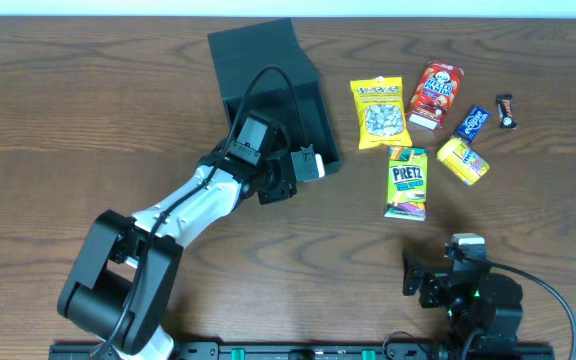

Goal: Pack container
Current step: 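Lift the lid with the left gripper and swing it upright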

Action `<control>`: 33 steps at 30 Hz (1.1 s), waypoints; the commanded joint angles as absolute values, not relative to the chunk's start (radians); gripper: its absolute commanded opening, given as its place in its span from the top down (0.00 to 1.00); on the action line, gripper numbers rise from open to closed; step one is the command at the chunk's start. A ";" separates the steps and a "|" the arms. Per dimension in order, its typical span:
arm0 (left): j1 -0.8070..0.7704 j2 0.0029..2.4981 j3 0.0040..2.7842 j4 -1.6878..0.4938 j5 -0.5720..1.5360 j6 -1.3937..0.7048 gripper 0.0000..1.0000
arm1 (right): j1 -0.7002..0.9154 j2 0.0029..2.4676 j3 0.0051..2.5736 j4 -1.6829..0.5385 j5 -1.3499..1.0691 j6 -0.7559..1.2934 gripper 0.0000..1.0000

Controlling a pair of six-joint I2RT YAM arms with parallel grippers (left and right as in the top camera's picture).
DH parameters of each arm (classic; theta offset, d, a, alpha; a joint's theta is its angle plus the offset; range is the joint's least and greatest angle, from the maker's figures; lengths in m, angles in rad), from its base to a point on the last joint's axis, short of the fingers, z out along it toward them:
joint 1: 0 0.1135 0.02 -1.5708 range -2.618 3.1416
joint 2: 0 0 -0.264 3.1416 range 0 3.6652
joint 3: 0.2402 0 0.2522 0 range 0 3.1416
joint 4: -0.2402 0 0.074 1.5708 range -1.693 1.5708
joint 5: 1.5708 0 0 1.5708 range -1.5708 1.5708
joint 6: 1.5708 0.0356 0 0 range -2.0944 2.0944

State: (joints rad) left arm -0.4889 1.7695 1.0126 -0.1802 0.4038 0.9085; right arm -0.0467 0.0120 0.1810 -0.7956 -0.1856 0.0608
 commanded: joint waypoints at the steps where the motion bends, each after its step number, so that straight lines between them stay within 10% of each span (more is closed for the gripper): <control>1: -0.492 1.771 1.031 -0.191 0.509 0.940 0.95 | -0.042 0.006 0.176 -0.797 -0.183 0.074 0.01; 33: -0.492 1.640 1.031 -0.526 0.444 1.126 0.95 | -0.042 0.006 0.176 -0.797 -0.183 0.074 0.01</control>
State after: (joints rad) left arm -0.4885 1.6611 1.0134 -0.5209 0.5045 1.0752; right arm -0.0467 0.0120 0.1810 -0.7956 -0.1856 0.0608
